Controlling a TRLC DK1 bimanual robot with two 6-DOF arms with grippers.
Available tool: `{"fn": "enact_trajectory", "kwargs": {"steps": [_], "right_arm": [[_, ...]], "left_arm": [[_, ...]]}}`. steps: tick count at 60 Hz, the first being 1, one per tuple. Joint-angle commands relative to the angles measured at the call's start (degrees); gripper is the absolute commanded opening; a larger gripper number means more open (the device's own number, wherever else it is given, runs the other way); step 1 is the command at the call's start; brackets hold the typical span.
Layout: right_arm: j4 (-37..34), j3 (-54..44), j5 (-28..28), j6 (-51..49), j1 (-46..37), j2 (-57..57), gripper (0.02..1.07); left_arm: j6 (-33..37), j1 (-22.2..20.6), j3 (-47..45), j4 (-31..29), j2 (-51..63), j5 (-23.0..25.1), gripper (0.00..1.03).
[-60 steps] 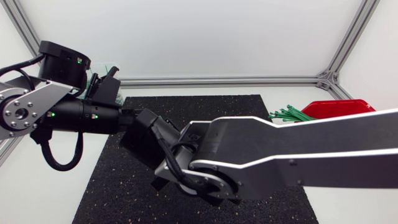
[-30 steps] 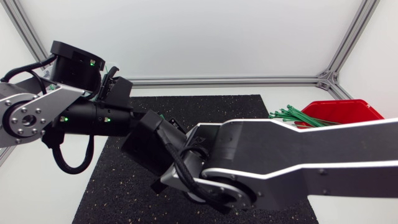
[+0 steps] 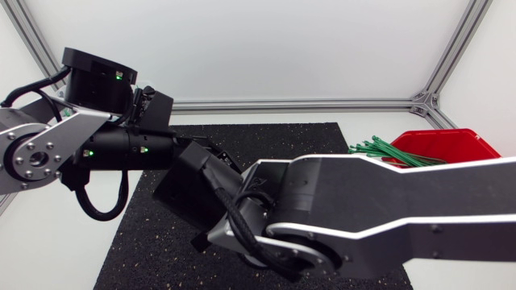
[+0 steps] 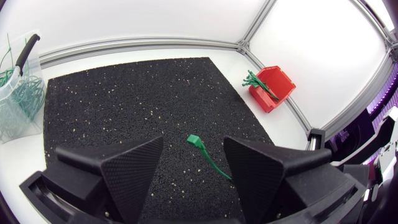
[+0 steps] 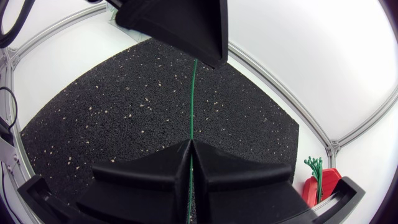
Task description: Take a green cable tie from the red box, thread the tail through the head to close it, then place it in the transparent bin on the left.
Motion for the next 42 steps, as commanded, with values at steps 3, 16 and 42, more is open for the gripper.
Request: {"fn": "enact_trajectory", "kwargs": {"steps": [3, 16, 42], "right_arm": [[0.2, -0.6, 0.7, 1.6, 0.4, -1.0, 0.08], [0.1, -1.0, 0.7, 2.1, 0.2, -1.3, 0.08], [0.4, -0.7, 0.7, 2.4, 0.2, -0.8, 0.08]], "left_arm": [[-2.0, 0.3, -1.1, 1.5, -0.4, -0.3, 0.60], [-2.4, 1.0, -1.8, 2.6, -0.3, -0.3, 0.51], [-2.7, 0.9, -2.1, 3.5, 0.1, -0.3, 0.44]]}}
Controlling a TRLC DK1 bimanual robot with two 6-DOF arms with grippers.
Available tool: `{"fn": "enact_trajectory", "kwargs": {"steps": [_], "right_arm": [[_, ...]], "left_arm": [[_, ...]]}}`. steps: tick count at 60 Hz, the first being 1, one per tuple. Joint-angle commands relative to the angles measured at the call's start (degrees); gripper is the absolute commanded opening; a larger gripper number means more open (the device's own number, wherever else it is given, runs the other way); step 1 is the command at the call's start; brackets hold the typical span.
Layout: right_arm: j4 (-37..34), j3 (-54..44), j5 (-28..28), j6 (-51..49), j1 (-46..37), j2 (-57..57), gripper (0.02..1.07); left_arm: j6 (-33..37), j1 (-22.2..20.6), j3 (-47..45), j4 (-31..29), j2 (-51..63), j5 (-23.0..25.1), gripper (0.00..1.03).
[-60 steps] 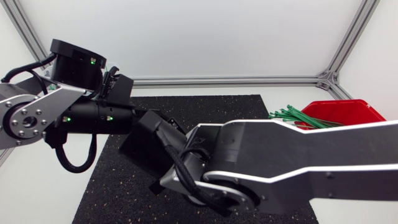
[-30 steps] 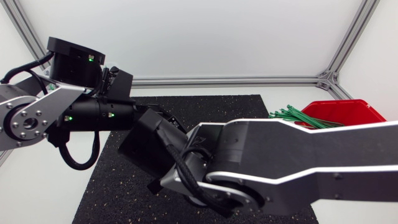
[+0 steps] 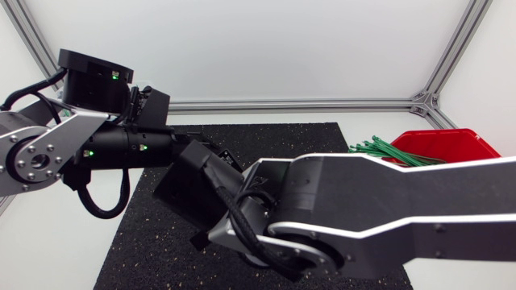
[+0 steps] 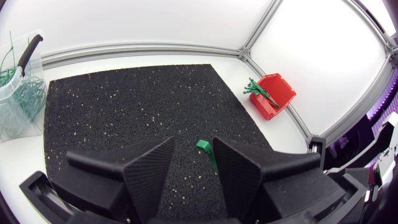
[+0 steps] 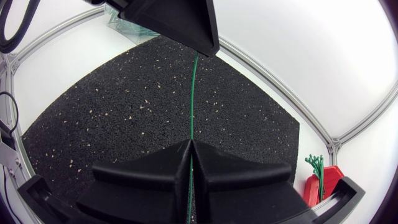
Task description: Take a green cable tie from the red box, thread the tail through the head to close it, then place it in the transparent bin on the left.
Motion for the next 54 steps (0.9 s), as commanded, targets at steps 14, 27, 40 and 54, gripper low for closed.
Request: {"fn": "enact_trajectory", "kwargs": {"steps": [14, 27, 40, 54], "right_arm": [[0.4, -0.6, 0.7, 1.4, 0.3, -0.3, 0.08], [0.2, -0.4, 0.7, 1.3, 0.4, -0.1, 0.08], [0.4, -0.1, 0.7, 1.4, 0.7, 0.4, 0.08], [0.5, 0.1, 0.7, 1.3, 0.7, 0.8, 0.08]], "left_arm": [[-1.3, 0.1, -1.7, 1.3, -0.1, -0.3, 0.34], [-1.1, -0.1, -2.2, 2.4, -0.3, -0.3, 0.11], [-0.8, -0.2, -2.4, 2.7, -0.3, -0.3, 0.04], [-0.7, 0.0, -2.8, 3.0, -0.4, -0.1, 0.04]]}}
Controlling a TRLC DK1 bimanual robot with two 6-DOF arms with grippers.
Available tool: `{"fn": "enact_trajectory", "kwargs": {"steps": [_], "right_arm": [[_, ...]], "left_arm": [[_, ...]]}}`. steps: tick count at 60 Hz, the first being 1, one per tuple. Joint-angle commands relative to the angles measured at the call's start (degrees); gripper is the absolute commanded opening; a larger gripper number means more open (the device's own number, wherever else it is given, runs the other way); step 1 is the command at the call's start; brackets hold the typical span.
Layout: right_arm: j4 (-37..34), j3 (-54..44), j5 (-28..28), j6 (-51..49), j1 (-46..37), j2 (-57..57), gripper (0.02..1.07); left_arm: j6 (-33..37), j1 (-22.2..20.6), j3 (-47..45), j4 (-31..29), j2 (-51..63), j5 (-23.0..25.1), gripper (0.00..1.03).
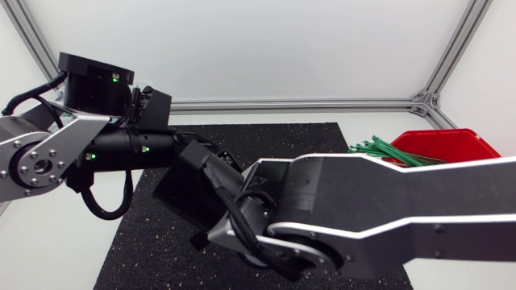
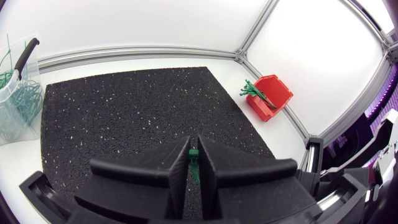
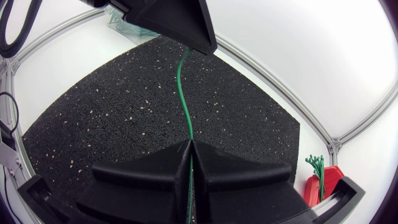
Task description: Take a green cable tie from the red box, thread the tail through the head to close it, then place it in the transparent bin on the left.
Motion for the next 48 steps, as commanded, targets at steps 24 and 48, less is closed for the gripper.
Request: {"fn": "enact_trajectory", "kwargs": {"steps": [24, 48], "right_arm": [[0.2, -0.1, 0.8, 2.1, 0.4, 0.3, 0.08], [0.5, 1.0, 1.4, 2.4, -1.0, -0.1, 0.08]], "left_arm": [[-1.1, 1.2, -1.8, 0.2, -0.5, 1.7, 0.36], [-1.9, 1.9, -1.6, -0.5, -0.5, 2.8, 0.43]]}}
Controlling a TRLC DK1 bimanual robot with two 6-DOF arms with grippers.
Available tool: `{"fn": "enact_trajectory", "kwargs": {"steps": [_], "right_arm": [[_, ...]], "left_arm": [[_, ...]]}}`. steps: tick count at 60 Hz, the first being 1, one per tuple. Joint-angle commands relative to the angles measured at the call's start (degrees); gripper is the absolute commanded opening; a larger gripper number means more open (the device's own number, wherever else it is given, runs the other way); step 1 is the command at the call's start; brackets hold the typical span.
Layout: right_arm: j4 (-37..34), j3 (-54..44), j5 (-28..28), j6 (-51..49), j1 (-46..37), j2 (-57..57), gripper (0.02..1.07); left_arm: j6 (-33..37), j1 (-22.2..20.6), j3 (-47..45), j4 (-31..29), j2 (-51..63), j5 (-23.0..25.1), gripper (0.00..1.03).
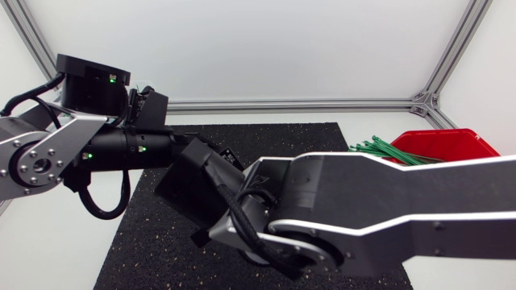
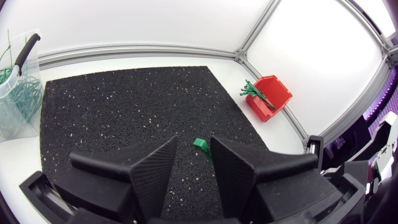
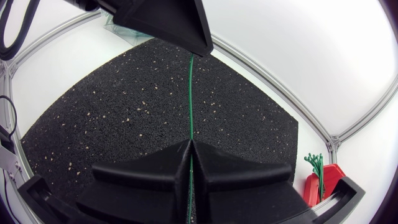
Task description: Take a green cable tie from the red box, thread the tail through the head to close it, then place it in the transparent bin on the left.
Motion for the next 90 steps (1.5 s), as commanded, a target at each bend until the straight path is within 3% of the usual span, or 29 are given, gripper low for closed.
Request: {"fn": "enact_trajectory", "kwargs": {"steps": [1, 33, 51, 59, 90], "right_arm": [[0.5, 1.0, 0.7, 1.8, -0.5, -0.1, 0.08], [1.9, 3.8, 0.7, 1.3, -1.1, 3.8, 0.08], [2.6, 4.6, 0.7, 1.3, -1.1, 5.3, 0.08], [2.8, 4.7, 0.7, 1.3, -0.8, 5.9, 0.08], [6.8, 5.4, 2.2, -1.6, 1.7, 8.8, 0.08]], "left_arm": [[-1.7, 0.5, -1.3, -0.4, -0.5, 0.9, 0.43], [-1.9, 0.0, -1.2, -0.4, -0.4, 1.1, 0.42], [-2.2, 0.1, -1.4, 0.2, -0.4, 1.1, 0.11], [-2.2, 0.1, -1.5, 0.3, -0.4, 1.1, 0.04], [-2.8, 0.5, -1.6, 0.5, -0.5, 2.6, 0.04]]}}
